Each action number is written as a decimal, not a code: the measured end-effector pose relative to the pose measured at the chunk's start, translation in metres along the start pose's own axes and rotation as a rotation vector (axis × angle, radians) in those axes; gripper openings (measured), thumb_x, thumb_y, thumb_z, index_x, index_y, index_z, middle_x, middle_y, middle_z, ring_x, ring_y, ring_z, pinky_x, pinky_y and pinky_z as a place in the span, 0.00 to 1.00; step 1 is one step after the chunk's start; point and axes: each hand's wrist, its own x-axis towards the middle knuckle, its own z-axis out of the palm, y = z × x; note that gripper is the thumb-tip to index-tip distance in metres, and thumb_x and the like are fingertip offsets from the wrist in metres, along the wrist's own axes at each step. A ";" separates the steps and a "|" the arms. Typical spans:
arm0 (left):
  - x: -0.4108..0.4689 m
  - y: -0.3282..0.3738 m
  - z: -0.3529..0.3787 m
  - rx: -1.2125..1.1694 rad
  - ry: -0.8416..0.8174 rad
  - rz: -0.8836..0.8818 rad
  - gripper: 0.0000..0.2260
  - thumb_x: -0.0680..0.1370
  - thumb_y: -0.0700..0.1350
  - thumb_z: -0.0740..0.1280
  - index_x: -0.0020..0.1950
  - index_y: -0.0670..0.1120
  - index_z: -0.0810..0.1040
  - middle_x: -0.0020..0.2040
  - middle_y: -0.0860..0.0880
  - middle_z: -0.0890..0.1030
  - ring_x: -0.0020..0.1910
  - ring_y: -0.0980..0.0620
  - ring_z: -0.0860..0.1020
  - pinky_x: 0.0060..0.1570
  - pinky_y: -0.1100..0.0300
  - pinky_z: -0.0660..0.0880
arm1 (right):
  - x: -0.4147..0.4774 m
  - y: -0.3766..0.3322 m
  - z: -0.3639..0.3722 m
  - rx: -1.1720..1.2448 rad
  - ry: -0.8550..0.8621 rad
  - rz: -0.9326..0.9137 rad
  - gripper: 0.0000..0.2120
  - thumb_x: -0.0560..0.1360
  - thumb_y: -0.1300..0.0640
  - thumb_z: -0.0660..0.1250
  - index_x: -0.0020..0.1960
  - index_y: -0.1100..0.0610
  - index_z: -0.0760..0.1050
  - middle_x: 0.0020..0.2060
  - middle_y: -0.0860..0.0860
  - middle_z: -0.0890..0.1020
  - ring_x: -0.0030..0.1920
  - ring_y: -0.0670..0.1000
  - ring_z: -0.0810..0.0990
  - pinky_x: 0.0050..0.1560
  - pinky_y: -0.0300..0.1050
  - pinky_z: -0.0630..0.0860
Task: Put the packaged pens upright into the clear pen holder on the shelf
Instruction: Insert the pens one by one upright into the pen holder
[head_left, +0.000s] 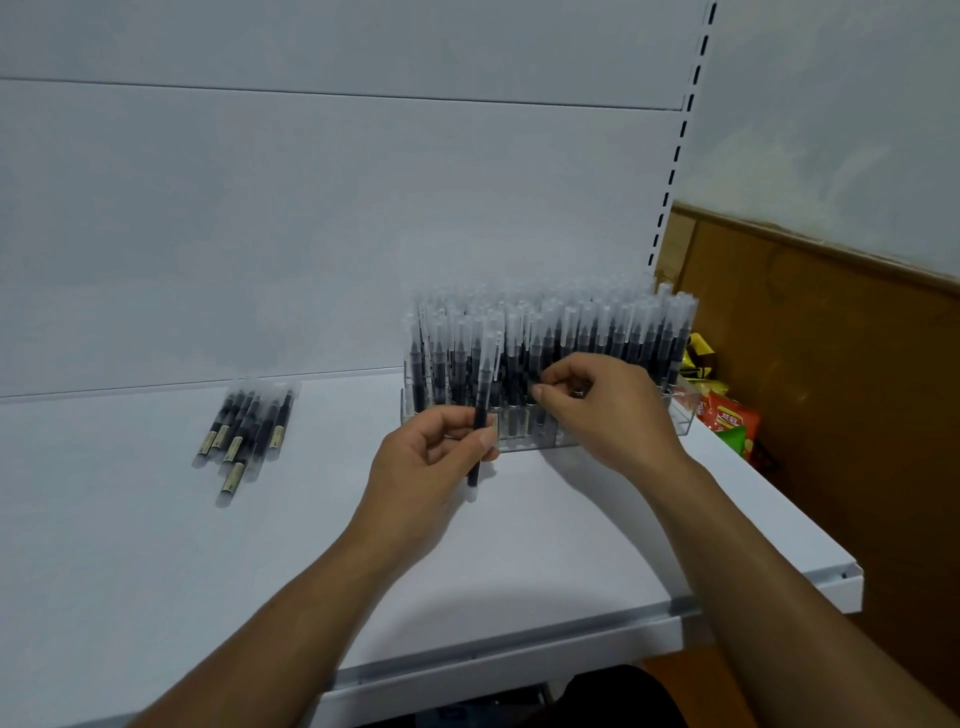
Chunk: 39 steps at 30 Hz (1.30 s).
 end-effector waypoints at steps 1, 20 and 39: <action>0.000 0.000 0.000 0.007 0.003 -0.004 0.07 0.75 0.37 0.69 0.53 0.40 0.80 0.42 0.44 0.83 0.41 0.52 0.82 0.40 0.65 0.77 | -0.004 -0.001 -0.002 0.037 0.027 -0.009 0.03 0.75 0.49 0.70 0.47 0.48 0.81 0.37 0.39 0.80 0.40 0.42 0.78 0.42 0.41 0.75; -0.004 -0.016 -0.006 1.142 0.049 0.514 0.19 0.76 0.55 0.63 0.66 0.52 0.75 0.64 0.56 0.74 0.67 0.55 0.67 0.68 0.57 0.58 | -0.002 -0.014 -0.026 0.511 0.102 -0.026 0.02 0.75 0.55 0.71 0.44 0.50 0.79 0.36 0.46 0.80 0.36 0.42 0.79 0.36 0.37 0.78; -0.005 -0.020 -0.003 1.374 0.053 0.456 0.23 0.74 0.54 0.64 0.68 0.49 0.73 0.66 0.51 0.74 0.67 0.47 0.69 0.65 0.48 0.64 | 0.019 0.001 -0.021 0.037 -0.013 -0.028 0.06 0.75 0.49 0.70 0.46 0.52 0.79 0.37 0.45 0.80 0.41 0.48 0.80 0.46 0.52 0.80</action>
